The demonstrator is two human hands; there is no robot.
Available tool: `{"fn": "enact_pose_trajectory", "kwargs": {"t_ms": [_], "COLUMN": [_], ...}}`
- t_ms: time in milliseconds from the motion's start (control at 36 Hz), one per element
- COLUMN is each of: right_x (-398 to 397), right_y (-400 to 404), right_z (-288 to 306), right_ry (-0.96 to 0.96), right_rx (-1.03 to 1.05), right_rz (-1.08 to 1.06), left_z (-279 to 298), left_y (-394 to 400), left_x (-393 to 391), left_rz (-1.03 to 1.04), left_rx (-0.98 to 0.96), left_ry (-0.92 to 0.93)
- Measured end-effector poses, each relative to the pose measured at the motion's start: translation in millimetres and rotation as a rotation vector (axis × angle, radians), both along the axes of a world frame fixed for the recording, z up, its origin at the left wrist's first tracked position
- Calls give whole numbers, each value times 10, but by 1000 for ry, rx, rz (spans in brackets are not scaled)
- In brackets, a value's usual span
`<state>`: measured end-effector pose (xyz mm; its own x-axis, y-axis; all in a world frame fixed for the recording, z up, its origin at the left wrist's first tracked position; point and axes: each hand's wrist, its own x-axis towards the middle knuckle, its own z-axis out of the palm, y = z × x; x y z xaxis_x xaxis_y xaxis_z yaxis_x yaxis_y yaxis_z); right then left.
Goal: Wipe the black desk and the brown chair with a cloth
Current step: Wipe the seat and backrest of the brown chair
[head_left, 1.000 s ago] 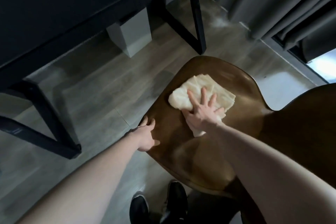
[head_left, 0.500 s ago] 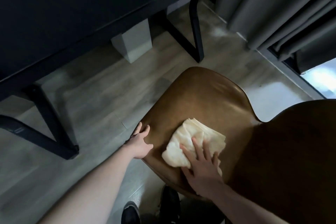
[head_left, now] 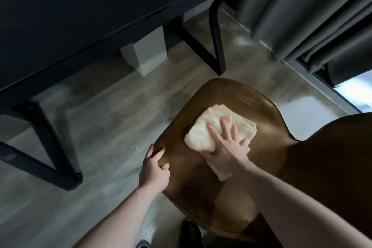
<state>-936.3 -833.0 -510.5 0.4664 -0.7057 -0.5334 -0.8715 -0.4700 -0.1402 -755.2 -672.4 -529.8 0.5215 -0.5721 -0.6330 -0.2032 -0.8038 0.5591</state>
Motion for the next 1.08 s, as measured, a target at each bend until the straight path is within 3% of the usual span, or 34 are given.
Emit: {"fn": "enact_pose_trajectory", "kwargs": {"t_ms": [222,389,500,556,722,944,1083], "right_x": [583,-27,-604,-821,-1045,-814,-490], "right_y": [-500,-475,-455,-339,254,1350,1694], "right_z": [-160,-140,-47,1,66,249,187], "right_ry": [-22,-40,94,87,157,164,45], "right_rx": [18,-66,-126,-172,-36,137,285], "right_rz": [-214,-30,-121,-194,-306,-311,-428], "left_z": [-125,-100,-43,-28,-24,89,166], "left_y": [-24,-27,-40,-39,27,-8,-22], "left_x": [76,125,195,223,224,267,296], "left_rz": [10,-34,-123,-150,-232,-322,-265], "left_rx": [-47,1,44,67,126,183,182], "left_ry": [44,81,94,102,106,147,229]}}
